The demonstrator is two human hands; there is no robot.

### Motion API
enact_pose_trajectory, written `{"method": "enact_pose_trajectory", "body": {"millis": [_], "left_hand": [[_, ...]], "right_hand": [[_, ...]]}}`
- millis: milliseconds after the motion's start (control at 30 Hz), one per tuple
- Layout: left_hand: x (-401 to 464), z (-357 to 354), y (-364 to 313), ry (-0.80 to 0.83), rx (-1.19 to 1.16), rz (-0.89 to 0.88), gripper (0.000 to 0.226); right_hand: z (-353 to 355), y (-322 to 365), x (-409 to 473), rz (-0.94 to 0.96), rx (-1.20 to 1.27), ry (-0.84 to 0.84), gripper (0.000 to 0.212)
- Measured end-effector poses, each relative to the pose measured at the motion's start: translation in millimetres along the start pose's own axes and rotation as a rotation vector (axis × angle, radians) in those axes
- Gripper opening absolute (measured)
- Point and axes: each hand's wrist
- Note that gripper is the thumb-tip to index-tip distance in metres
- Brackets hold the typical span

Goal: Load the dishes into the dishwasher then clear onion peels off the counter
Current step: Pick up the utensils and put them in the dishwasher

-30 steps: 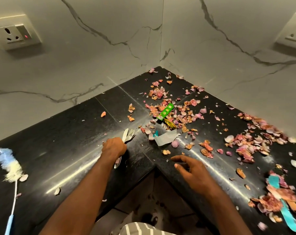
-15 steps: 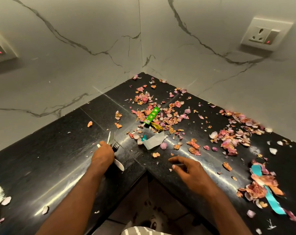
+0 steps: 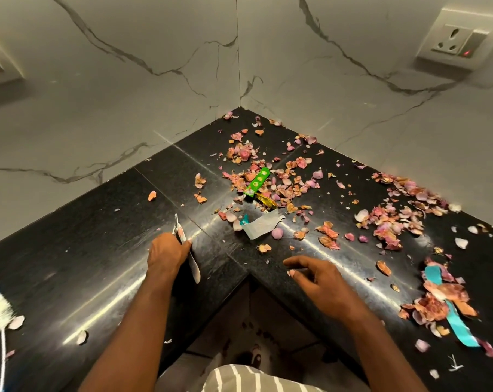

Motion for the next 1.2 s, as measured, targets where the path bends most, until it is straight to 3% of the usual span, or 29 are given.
{"method": "enact_pose_trajectory", "body": {"millis": [200,433,567,700,800,900,1000,1200], "left_hand": [[-0.5,11.6,-17.6,0.1,0.126,-0.061,0.025],[-7.9,3.5,-23.8,0.085,0.218,-0.101,0.037],[-16.9,4.9,-28.1,0.066,-0.108,-0.063,0.052],[-46.4,5.3,-54.7,0.094,-0.683,-0.09,0.039],[-81.5,5.1,-88.0,0.154,-0.949,-0.217,0.025],[-118.9,-2.4,-122.0,0.251,-1.065,-0.298,0.026],[-154.0,-18.0,-148.9,0.493,-1.071,-0.308,0.013],[-200.4,-41.1,-184.4,0.825,-1.227,-0.143,0.028]], "right_hand": [[-3.0,5.1,-1.0,0.005,-0.012,0.003,0.026],[4.5,4.6,-8.1,-0.007,0.017,-0.049,0.026],[11.0,9.2,-14.6,-0.015,0.008,-0.073,0.027],[12.0,10.8,-16.1,-0.031,0.022,-0.073,0.027],[8.8,18.7,-15.3,-0.03,0.085,-0.087,0.028],[5.0,34.0,-12.9,-0.027,0.275,-0.133,0.029],[1.9,46.5,-12.9,-0.04,0.429,-0.154,0.036],[23.9,25.5,-40.1,-0.158,0.134,-0.288,0.027]]}}
Point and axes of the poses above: each hand's wrist, its own x-axis towards the middle knuckle, its own z-axis out of the back of the hand, y = z × x, and after that the axes turned 1 degree about x, right-handed
